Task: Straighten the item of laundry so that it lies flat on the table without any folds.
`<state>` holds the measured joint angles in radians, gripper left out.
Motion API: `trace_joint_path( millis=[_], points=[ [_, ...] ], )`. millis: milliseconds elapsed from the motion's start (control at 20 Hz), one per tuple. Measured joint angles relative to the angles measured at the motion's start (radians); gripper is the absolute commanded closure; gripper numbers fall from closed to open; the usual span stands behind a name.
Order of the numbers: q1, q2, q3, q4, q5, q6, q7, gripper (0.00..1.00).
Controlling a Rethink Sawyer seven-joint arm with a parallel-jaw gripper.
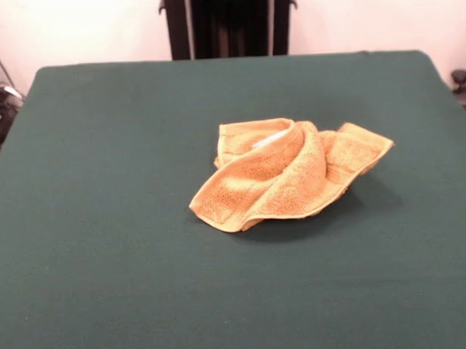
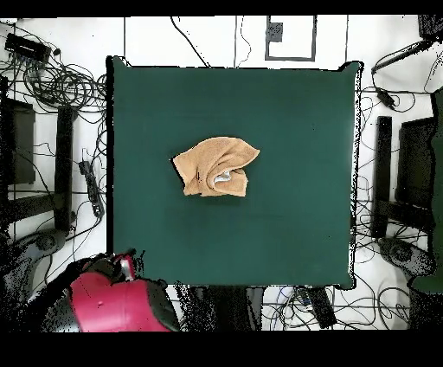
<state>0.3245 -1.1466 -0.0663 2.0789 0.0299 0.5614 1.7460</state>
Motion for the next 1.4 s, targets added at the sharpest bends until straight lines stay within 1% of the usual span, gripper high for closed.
trace_joint_path(
  millis=[100,250,450,700,900,1150,1400],
  points=[
    [0.039,0.006,-0.017,-0.003,0.0,-0.01,0.049,0.0],
    [0.072,0.007,-0.03,-0.003,0.0,-0.028,0.106,0.0],
    [0.077,0.007,-0.033,-0.003,0.0,-0.055,0.157,0.0],
    [0.087,0.008,-0.045,-0.006,0.011,-0.071,0.183,0.0],
    [0.155,0.021,-0.084,-0.025,0.036,-0.071,0.221,0.0],
    [0.261,0.056,-0.122,-0.057,0.074,-0.071,0.316,0.0],
    [0.312,0.086,-0.126,-0.088,0.091,-0.071,0.404,0.0]
  ],
)
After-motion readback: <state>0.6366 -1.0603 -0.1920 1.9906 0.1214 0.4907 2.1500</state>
